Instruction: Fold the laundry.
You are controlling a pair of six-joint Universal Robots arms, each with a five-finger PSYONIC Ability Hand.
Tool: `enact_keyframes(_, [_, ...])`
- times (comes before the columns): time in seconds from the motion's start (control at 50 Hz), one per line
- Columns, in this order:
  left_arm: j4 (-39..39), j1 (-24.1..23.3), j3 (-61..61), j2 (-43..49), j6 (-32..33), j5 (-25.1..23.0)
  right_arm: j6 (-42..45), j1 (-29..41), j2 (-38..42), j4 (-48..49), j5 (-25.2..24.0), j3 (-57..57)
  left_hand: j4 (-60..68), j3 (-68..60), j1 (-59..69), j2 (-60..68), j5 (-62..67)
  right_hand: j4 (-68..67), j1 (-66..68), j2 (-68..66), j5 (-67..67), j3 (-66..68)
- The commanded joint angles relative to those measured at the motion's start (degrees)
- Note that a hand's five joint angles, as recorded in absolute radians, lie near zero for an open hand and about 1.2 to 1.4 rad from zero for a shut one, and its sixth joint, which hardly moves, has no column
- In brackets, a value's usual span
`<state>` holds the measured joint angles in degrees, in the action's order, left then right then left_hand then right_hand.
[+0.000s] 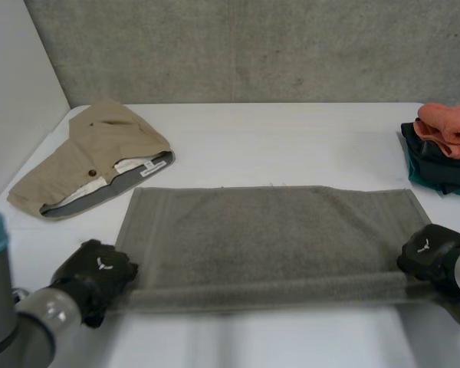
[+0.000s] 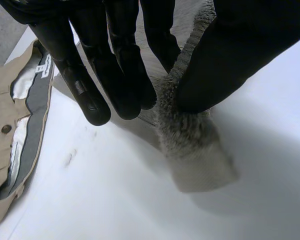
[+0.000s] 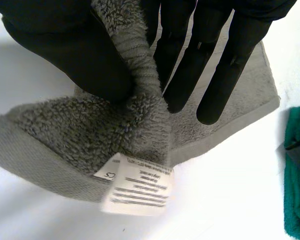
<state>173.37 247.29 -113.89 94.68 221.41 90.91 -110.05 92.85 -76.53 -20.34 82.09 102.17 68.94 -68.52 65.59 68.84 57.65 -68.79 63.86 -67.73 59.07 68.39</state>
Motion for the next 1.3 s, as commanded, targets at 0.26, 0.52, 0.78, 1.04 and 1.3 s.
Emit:
enact_keyframes(0.26, [31.0,-2.4,55.9,25.3,-1.2,8.3,-15.2,8.0,11.1,44.8,3.6,-35.8,11.1,-11.5,14.4,11.2,12.4,-11.2,16.1,-12.3,10.9,11.6])
enact_keyframes(0.52, [36.9,-2.0,43.8,21.3,-5.6,8.5,-21.7,8.2,10.3,43.1,-1.5,-34.7,11.1,-11.5,14.4,11.2,12.4,-11.2,16.1,-12.3,10.9,11.6])
enact_keyframes(0.78, [36.4,-2.3,22.9,22.1,-11.1,8.0,-26.5,7.6,21.0,21.5,-5.4,-26.1,11.1,-11.5,14.4,11.2,12.4,-11.2,16.1,-12.3,10.9,11.6])
enact_keyframes(1.04, [36.5,-2.1,17.5,21.7,-11.4,7.9,-48.2,2.1,22.7,17.6,-6.2,-21.0,11.1,-11.5,14.4,11.2,12.4,-4.7,9.7,-5.8,4.5,5.1])
enact_keyframes(1.3, [36.5,-2.3,15.4,20.8,-11.4,7.9,-54.7,-1.0,19.1,17.9,-5.4,-13.3,11.1,-11.5,14.4,11.2,12.4,15.3,-10.4,14.3,-15.6,-14.9])
